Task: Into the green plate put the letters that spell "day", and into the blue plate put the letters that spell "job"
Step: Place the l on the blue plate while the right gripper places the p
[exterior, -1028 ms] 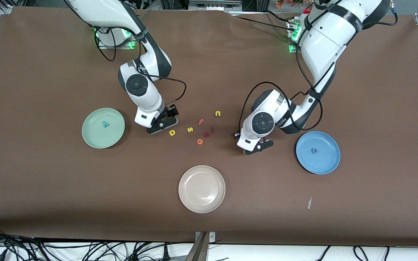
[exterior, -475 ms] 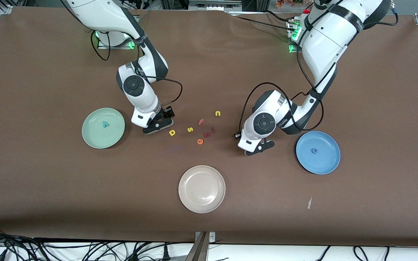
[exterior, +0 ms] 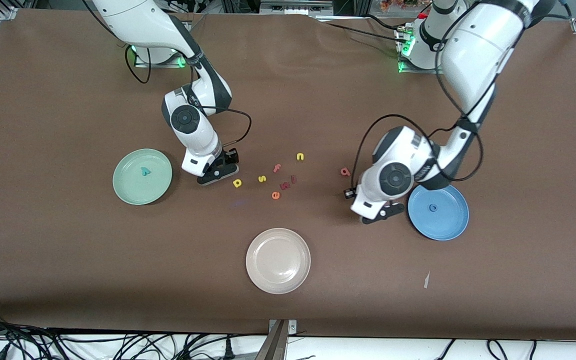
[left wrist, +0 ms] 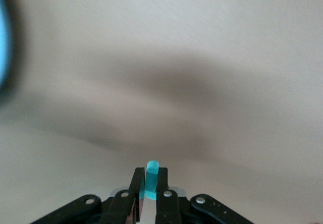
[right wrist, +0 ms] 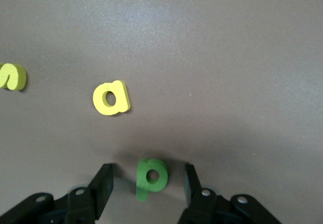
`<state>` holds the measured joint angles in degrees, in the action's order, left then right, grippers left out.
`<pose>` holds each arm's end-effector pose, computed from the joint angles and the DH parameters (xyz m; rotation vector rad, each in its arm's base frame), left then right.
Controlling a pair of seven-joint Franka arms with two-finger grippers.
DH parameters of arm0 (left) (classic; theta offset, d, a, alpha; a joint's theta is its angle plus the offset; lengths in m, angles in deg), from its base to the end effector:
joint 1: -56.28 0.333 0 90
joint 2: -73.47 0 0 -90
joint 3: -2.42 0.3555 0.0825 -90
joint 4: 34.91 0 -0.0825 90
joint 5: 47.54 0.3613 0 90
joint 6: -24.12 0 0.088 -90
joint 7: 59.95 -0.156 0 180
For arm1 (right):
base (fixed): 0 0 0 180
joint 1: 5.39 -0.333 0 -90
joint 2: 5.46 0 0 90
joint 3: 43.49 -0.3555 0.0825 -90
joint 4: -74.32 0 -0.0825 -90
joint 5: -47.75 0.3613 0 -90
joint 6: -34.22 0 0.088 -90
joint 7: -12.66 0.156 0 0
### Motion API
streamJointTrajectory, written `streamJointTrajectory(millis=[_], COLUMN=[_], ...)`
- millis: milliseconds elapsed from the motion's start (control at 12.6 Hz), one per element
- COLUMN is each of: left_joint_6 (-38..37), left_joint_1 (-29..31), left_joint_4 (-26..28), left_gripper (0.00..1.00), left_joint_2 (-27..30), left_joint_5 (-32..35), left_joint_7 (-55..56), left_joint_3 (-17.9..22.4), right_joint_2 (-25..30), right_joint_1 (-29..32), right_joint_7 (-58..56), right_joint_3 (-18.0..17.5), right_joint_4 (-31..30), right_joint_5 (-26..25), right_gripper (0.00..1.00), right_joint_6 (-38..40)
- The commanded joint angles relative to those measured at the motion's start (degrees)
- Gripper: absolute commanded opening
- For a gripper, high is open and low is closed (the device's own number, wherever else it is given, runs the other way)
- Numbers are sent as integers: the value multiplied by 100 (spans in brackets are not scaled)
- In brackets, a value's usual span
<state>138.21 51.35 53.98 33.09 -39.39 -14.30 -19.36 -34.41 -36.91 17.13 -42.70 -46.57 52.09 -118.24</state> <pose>0.6222 -0.2586 0.2363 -3.0575 -0.4855 0.3844 0.5092 0.3022 0.1814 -3.0388 -0.6063 -0.0538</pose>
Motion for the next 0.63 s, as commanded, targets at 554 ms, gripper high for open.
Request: streamJointTrajectory(millis=[554], left_joint_6=[-818], left_joint_1=[1705], left_joint_4=[-29], left_gripper=[0], left_joint_2=[198], left_joint_5=[187], left_joint_7=[-3851], left_joint_3=[-1], right_joint_2=[126], right_joint_1=[84], right_joint_7=[-34], right_joint_3=[-27], right_joint_4=[-92], right_joint_5=[-82], right_gripper=[13], right_joint_6=[-55])
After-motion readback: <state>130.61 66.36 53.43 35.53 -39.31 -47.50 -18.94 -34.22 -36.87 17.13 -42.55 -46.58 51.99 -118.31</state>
